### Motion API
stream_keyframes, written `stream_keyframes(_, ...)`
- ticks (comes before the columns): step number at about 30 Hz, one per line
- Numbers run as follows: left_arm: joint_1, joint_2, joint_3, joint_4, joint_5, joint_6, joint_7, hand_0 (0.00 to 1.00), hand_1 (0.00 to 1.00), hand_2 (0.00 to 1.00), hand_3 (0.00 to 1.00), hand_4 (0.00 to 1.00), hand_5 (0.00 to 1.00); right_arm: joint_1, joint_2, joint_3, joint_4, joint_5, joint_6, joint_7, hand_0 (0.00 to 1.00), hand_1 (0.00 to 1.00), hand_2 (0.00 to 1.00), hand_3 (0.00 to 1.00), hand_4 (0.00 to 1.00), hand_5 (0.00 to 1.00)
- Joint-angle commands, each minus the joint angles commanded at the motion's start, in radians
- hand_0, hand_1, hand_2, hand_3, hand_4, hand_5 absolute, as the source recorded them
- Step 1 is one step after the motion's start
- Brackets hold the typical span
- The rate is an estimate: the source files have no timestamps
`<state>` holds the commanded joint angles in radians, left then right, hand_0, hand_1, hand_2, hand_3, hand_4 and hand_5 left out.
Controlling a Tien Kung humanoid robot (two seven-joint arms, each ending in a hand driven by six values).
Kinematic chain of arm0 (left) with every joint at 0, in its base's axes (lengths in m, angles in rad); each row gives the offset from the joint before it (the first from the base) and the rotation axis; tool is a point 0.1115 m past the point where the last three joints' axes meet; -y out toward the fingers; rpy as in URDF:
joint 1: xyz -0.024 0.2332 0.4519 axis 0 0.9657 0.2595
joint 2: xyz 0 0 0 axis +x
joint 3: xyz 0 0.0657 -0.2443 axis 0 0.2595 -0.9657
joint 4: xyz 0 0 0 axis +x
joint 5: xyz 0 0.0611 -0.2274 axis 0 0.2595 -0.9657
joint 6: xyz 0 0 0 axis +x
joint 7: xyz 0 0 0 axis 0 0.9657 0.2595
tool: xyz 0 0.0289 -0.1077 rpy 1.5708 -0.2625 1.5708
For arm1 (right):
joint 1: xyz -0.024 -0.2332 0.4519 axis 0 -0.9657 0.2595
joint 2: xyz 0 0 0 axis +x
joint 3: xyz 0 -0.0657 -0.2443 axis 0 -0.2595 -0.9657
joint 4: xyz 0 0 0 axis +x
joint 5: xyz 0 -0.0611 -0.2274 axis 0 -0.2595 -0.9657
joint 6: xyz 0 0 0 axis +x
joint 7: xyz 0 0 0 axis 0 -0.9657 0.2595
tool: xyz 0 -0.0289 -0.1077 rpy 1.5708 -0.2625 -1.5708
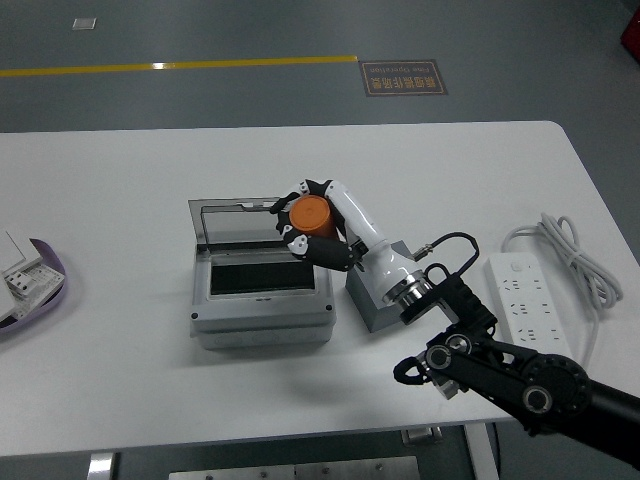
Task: Pick up the cylinder from the cube,place it in the box,flap close box
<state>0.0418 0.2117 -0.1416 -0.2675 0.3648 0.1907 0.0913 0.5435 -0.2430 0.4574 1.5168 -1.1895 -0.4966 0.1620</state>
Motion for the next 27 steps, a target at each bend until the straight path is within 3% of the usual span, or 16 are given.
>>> stream_keyframes(4,0.000,0.001,-0.007,0.000,0.011,-0.001,0.005,0.515,0.565,0.563,0.608,0.724,0.167,0.064,0.029,-0.060,0.008,-0.104,0.051,-0.106,0.241,0.265,0.317,0.259,0.002,0.002)
stream_keyframes(5,0.000,0.002,-0.009,0.000,0.013,-0.002,0.005,0.514,0.565,0.562,0.607,0.725,0.172,0.082,0.036,-0.076,0.009,-0.133,0.061,-0.137,0.135,0.252,0.319,0.257,0.002,0.002)
stream_keyframes(12,-0.004,0.006,-0.016,0.000,0.025,-0.003,0.009,0.514,0.565,0.563,0.608,0.725,0.171,0.173,0.082,-0.153,-0.003,-0.296,0.103,-0.326,0.111,0.249,0.338,0.270,0.002,0.002)
stream_keyframes(16,-0.005,0.008,-0.021,0.000,0.031,-0.003,0.011,0.514,0.565,0.563,0.608,0.725,0.171,0.196,0.097,-0.161,-0.019,-0.394,0.158,-0.425,0.111,0.249,0.338,0.270,0.002,0.002)
stream_keyframes(17,-0.005,0.008,-0.021,0.000,0.032,-0.003,0.011,0.514,0.566,0.563,0.608,0.726,0.173,0.200,0.100,-0.162,-0.023,-0.421,0.176,-0.451,0.281,0.374,0.422,0.331,0.002,0.002)
stream_keyframes(22,-0.009,0.007,-0.025,0.000,0.038,-0.004,0.013,0.514,0.566,0.563,0.608,0.726,0.173,0.212,0.111,-0.172,-0.043,-0.540,0.262,-0.568,0.281,0.374,0.422,0.331,0.002,0.002)
stream_keyframes(23,-0.009,0.007,-0.025,0.000,0.039,-0.004,0.014,0.514,0.566,0.563,0.608,0.725,0.175,0.213,0.113,-0.175,-0.045,-0.562,0.275,-0.592,0.681,0.638,0.621,0.614,0.316,0.002)
stream_keyframes(27,-0.011,0.007,-0.027,0.000,0.043,-0.004,0.015,0.514,0.566,0.563,0.608,0.725,0.175,0.217,0.118,-0.183,-0.052,-0.632,0.306,-0.671,0.681,0.638,0.621,0.614,0.316,0.002)
